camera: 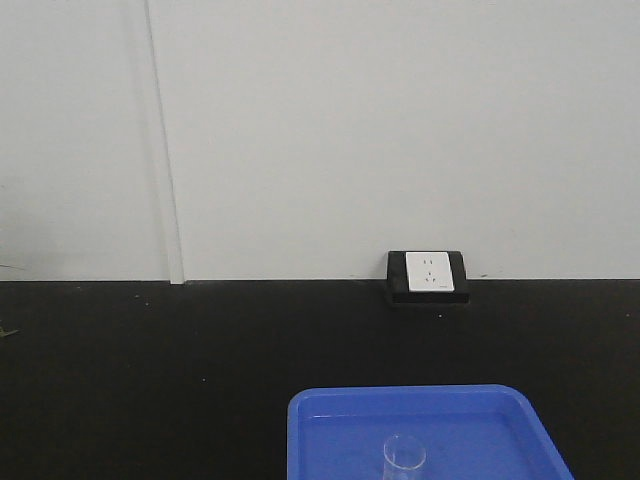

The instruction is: Move beaker to silver tray on left bench

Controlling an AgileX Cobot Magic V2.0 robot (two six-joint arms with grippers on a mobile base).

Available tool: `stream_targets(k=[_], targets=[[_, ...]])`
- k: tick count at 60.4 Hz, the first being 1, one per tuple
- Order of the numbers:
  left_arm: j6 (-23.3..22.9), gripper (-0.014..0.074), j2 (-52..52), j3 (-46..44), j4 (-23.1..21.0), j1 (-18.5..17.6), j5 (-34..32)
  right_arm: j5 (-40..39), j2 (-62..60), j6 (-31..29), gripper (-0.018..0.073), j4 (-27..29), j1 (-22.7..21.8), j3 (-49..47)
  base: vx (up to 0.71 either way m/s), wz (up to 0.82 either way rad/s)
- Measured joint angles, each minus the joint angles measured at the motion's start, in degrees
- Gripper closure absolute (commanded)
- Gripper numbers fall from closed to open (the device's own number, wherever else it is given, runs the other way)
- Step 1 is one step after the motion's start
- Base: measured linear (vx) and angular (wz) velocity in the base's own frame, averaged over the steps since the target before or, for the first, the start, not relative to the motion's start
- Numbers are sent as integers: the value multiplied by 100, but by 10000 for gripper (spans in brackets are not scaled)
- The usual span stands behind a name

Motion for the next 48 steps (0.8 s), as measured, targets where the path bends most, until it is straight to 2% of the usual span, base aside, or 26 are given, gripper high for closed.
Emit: stream_targets(k=[17, 25, 29, 34, 40, 43, 48], targets=[[0, 595, 0, 0, 0, 0, 0, -5, 593, 0, 125, 13, 0, -10, 0, 0], [0, 595, 0, 0, 0, 0, 0, -189, 1013, 0, 85, -10, 0, -11, 0, 0], [0, 595, 0, 0, 0, 0, 0, -535, 1334, 0, 84, -151, 0, -11, 0, 0], [0, 595, 0, 0, 0, 0, 0, -1279, 1777, 0, 84, -700, 0, -14, 0, 0], [0, 595, 0, 0, 0, 0, 0, -2162, 2422, 118, 84, -1909, 0, -154, 0, 0], [0, 595, 0, 0, 0, 0, 0, -2405, 2767, 254, 83, -2469, 7, -276, 0, 0], [0, 595, 0, 0, 0, 0, 0, -2660, 3361, 438, 74, -3077, 128, -518, 0, 0]])
